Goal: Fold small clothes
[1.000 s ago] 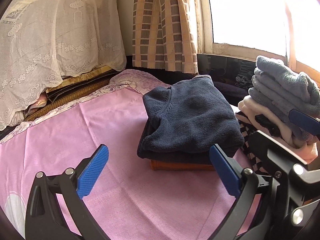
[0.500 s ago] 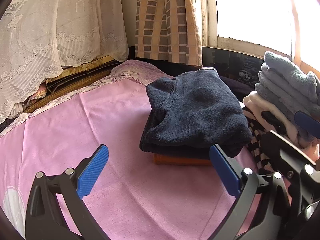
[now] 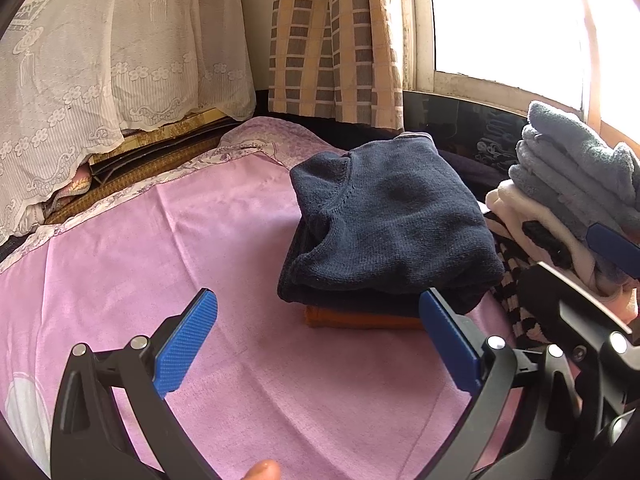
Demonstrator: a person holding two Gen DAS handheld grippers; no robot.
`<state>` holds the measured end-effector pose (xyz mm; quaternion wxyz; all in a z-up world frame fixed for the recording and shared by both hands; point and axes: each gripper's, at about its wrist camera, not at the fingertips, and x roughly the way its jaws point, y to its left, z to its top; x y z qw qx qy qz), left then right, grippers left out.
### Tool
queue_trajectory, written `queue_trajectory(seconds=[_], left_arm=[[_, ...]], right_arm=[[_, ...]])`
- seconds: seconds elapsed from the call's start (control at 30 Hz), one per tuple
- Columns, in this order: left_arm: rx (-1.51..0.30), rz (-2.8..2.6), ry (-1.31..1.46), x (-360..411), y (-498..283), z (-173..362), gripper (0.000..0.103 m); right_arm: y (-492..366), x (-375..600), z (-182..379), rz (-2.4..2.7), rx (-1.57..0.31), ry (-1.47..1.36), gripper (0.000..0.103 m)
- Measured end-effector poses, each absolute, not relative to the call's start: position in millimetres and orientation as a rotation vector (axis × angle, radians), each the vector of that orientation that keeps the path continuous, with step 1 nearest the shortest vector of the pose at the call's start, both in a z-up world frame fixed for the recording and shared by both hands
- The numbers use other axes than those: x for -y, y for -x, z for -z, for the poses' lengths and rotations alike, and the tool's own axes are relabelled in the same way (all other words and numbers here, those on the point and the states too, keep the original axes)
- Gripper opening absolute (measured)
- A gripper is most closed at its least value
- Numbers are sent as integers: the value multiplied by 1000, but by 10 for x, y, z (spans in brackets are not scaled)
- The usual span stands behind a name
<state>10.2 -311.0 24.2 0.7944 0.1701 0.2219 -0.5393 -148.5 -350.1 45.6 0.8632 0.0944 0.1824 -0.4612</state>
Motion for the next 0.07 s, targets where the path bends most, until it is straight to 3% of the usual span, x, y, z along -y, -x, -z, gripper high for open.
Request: queue_trajectory(seconds=[0.07], left_arm=[[-483,1161,-364,3110,-113,-235,98]], right_arm=[[1483,3491,-459,968,-381,-195,100]])
